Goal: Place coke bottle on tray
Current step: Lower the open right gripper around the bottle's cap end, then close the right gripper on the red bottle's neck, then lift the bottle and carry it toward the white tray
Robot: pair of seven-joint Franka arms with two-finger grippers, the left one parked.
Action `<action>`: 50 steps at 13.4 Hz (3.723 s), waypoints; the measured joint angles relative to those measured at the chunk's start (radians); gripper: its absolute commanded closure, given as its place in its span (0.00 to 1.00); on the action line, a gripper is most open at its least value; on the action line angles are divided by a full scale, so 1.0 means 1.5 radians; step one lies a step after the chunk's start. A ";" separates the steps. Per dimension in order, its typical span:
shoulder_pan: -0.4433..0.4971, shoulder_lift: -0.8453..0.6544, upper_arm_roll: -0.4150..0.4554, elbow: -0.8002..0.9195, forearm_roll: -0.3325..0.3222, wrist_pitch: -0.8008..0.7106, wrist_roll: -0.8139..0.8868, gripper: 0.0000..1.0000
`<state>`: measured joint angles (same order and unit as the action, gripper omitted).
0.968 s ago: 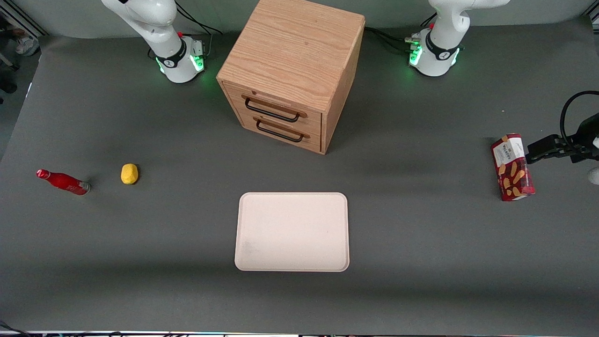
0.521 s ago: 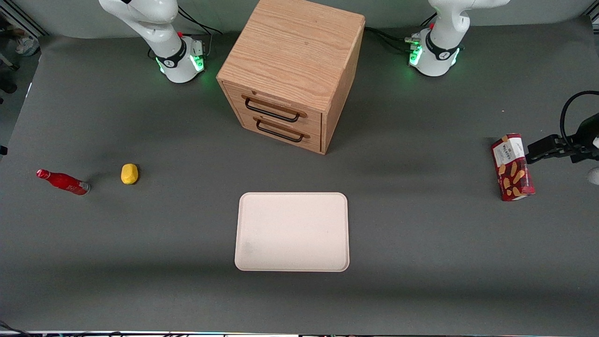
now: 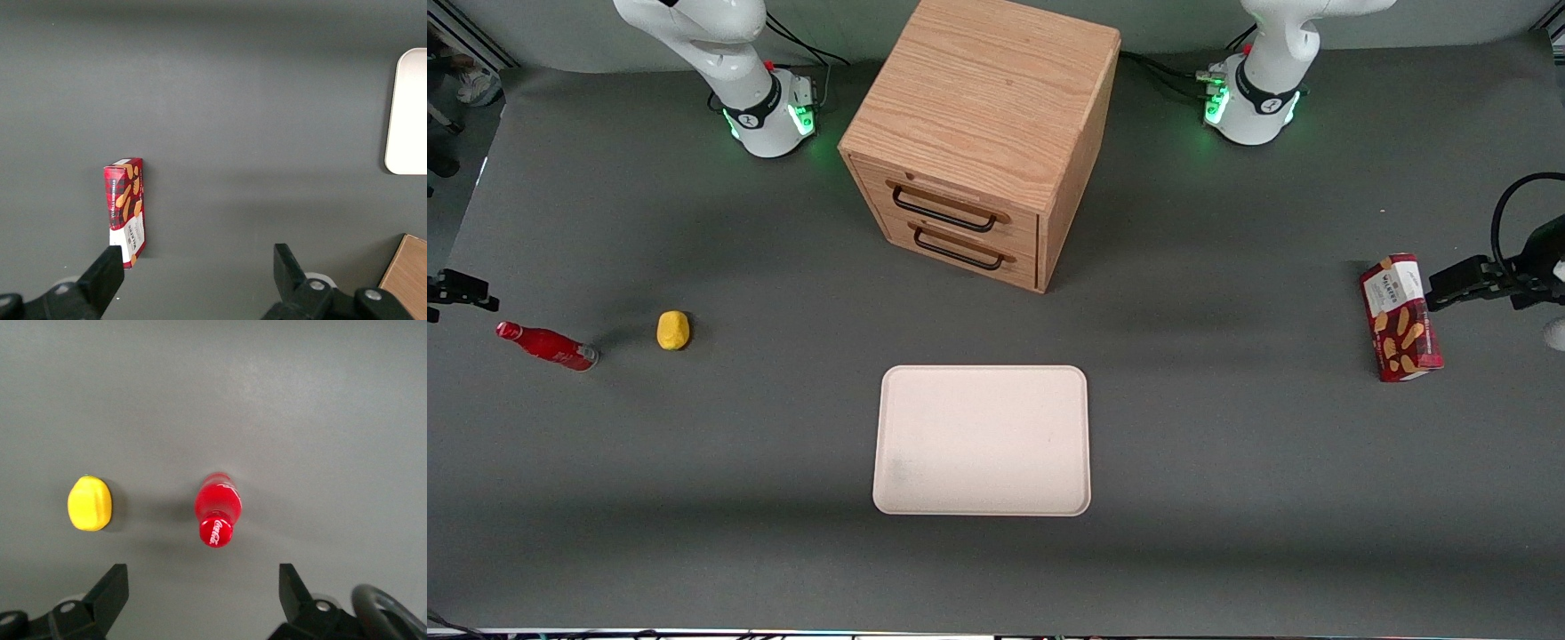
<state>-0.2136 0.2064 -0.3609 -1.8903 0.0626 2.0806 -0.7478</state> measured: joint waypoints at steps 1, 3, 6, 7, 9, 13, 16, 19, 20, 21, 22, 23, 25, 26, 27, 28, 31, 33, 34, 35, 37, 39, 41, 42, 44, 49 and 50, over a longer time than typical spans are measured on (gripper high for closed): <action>0.000 0.000 -0.002 -0.013 0.000 0.016 0.000 0.01; 0.000 0.000 -0.004 -0.031 0.000 0.047 -0.002 0.01; 0.000 0.001 -0.007 -0.058 0.005 0.084 -0.013 0.01; 0.000 0.003 -0.007 -0.062 0.010 0.087 -0.014 0.01; 0.000 0.010 -0.007 -0.067 0.012 0.092 -0.015 0.01; 0.000 0.030 -0.007 -0.067 0.015 0.111 -0.023 0.01; 0.000 0.046 -0.007 -0.067 0.056 0.121 -0.056 0.01; 0.000 0.059 -0.007 -0.067 0.069 0.132 -0.069 0.01; 0.000 0.061 -0.007 -0.066 0.069 0.133 -0.069 0.01; 0.001 0.061 -0.007 -0.065 0.069 0.133 -0.069 0.01; 0.001 0.061 -0.007 -0.064 0.069 0.133 -0.070 0.01; 0.002 0.061 -0.007 -0.063 0.069 0.134 -0.070 0.01; 0.004 0.061 -0.007 -0.062 0.069 0.134 -0.070 0.20; 0.004 0.061 -0.007 -0.061 0.069 0.134 -0.070 0.28; 0.005 0.061 -0.007 -0.061 0.069 0.134 -0.070 0.35; 0.006 0.061 -0.007 -0.061 0.069 0.134 -0.072 0.42; 0.006 0.061 -0.007 -0.061 0.069 0.134 -0.074 0.76; 0.007 0.062 -0.007 -0.061 0.069 0.134 -0.075 0.99; 0.007 0.062 -0.007 -0.060 0.069 0.134 -0.076 1.00; 0.007 0.062 -0.007 -0.060 0.069 0.134 -0.077 1.00; 0.007 0.063 -0.007 -0.060 0.069 0.134 -0.079 1.00; 0.008 0.063 -0.006 -0.054 0.069 0.131 -0.079 1.00; 0.015 0.062 -0.006 -0.014 0.069 0.070 -0.079 1.00; 0.017 0.060 -0.006 0.006 0.068 0.042 -0.079 1.00; 0.018 0.044 -0.006 0.045 0.055 -0.009 -0.079 1.00; 0.023 -0.044 -0.007 0.103 -0.002 -0.137 -0.079 1.00; 0.026 -0.061 -0.007 0.120 -0.014 -0.167 -0.079 1.00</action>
<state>-0.1750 0.1146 -0.3713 -1.7101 0.0418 1.8296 -0.8662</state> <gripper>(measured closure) 0.687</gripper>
